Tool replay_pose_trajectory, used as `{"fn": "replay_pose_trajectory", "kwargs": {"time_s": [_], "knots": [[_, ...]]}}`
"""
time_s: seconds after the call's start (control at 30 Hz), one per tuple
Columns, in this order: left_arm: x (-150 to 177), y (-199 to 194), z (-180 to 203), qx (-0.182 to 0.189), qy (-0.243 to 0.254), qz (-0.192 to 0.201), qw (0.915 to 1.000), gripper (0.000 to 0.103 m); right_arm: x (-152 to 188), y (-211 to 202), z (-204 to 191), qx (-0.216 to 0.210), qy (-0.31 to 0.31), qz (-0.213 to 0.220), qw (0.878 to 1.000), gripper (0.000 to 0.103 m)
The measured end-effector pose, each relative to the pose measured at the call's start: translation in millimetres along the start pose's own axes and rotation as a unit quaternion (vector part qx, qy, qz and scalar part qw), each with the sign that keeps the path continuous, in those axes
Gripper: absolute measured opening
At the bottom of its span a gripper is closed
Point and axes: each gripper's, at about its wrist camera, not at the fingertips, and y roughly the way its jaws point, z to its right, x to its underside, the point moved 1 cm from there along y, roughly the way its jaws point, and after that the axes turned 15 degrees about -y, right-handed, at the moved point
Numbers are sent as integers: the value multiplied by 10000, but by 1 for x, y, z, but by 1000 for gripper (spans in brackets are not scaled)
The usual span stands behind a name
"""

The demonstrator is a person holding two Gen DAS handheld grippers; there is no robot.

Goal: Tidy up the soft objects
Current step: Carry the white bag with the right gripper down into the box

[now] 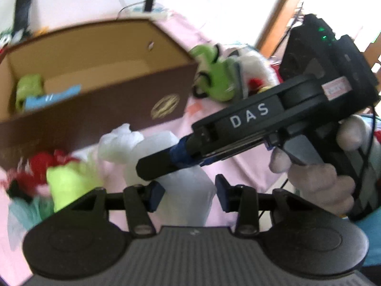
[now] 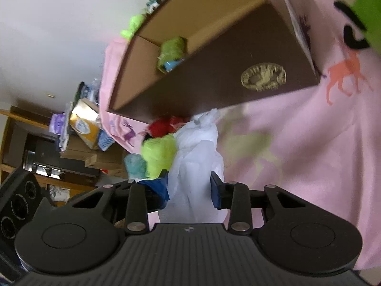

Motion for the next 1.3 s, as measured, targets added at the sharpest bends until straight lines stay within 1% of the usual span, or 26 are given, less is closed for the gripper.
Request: {"fn": "replay_pose_trajectory", "kwargs": {"time_s": [0.1,0.17,0.33,0.43,0.5,0.63,0.73,0.83,0.97,1.1,1.2,1.3], "knots": [[-8,-11,7,292,185,39,9994,41,-3,-17,-2,-75,-6,138,9999,18],[-14,-19,16,461,426,118,9980,41,-6,-30,-6,-107,-67,266,9996,18],[-29,-39,31,823,986,434,9908,41,-18,-60,-17,-163,-239,642,9975,18],[-46,-48,30,980,1057,660,9874,41,-31,-68,-25,-141,-406,950,9945,18],[-59,-50,27,990,1060,789,9863,41,-42,-66,-27,-150,-436,1138,9924,18],[-78,-53,19,787,1096,1040,9854,41,-69,-51,-26,-186,-491,1317,9899,18],[-97,-46,2,617,956,1092,9875,41,-91,-34,-21,-181,-467,1303,9902,18],[-112,-35,-15,321,838,1045,9905,41,-111,-9,-14,-160,-359,1181,9922,18],[-124,-28,-44,-13,686,986,9928,41,-129,23,-7,-266,-61,1018,9944,18],[-133,-27,-74,-224,380,903,9949,41,-144,58,-2,-393,271,835,9954,18],[-141,-22,-101,-342,117,825,9959,41,-150,83,-2,-436,419,685,9958,18],[-145,-12,-121,-461,-96,707,9964,41,-150,103,-5,-324,492,571,9966,18]]}}
